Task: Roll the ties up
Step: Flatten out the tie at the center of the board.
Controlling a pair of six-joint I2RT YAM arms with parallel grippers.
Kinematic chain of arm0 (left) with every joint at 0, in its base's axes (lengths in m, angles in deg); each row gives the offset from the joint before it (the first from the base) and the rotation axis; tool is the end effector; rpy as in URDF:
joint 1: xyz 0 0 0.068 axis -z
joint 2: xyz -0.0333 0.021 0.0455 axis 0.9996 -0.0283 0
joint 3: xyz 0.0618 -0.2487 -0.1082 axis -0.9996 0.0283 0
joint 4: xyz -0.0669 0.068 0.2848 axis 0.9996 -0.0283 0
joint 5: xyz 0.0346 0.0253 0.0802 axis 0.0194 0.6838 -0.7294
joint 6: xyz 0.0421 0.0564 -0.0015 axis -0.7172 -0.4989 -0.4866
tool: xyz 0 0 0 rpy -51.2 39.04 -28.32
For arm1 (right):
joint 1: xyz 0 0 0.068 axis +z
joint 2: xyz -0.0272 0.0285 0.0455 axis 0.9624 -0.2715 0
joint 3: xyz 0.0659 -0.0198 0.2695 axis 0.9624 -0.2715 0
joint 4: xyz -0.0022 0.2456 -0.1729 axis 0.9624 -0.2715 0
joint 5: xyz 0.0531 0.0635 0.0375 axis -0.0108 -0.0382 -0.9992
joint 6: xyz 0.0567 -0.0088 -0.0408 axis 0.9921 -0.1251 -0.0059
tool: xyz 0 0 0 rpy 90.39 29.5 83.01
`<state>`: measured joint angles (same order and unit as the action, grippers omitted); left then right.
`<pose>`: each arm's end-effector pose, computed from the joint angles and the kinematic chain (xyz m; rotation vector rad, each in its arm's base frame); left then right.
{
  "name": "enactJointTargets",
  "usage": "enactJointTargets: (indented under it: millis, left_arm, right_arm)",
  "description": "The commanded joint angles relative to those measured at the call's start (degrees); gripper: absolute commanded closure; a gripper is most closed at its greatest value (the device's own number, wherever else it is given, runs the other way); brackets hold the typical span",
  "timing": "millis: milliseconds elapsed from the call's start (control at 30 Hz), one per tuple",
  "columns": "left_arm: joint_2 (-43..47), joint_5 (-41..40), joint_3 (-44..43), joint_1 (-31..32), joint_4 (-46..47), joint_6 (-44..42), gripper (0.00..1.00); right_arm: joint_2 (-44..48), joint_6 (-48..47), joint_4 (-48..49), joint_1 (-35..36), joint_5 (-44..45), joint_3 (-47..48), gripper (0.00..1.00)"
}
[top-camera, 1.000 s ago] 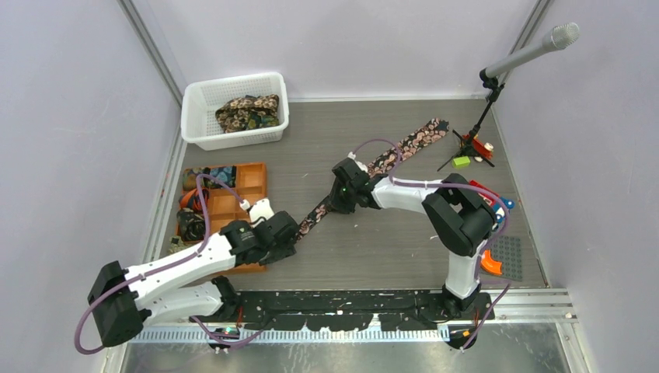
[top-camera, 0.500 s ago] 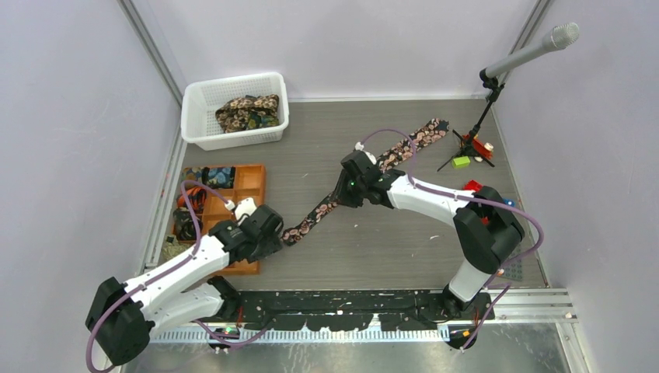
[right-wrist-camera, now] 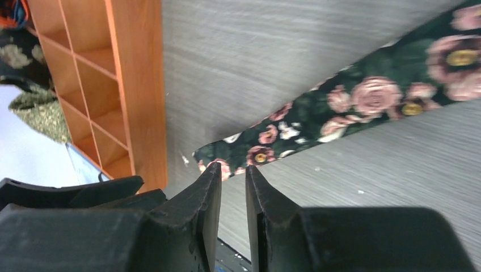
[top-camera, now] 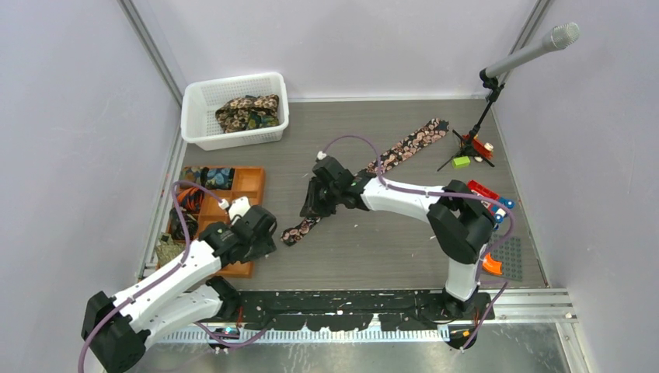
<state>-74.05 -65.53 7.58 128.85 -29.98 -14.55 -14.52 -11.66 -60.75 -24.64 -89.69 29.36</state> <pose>0.1552 -0.1055 0.1783 -0.5964 2.5584 -0.0909 0.2827 0.3450 0.1703 -0.0387 2.6404 0.8981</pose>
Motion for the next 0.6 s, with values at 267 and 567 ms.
enactJointTargets:
  millis: [267,567]
  left_arm:
    - [5.61,6.54,-3.44,-0.29,0.28,0.73,0.46]
    - [3.33,9.07,-0.87,-0.3,7.48,4.14,0.46]
  right_arm:
    - [-8.13,-0.82,4.12,3.72,-7.55,3.97,0.75]
    - [-8.47,-0.28,6.42,4.06,-5.21,-1.61,0.76]
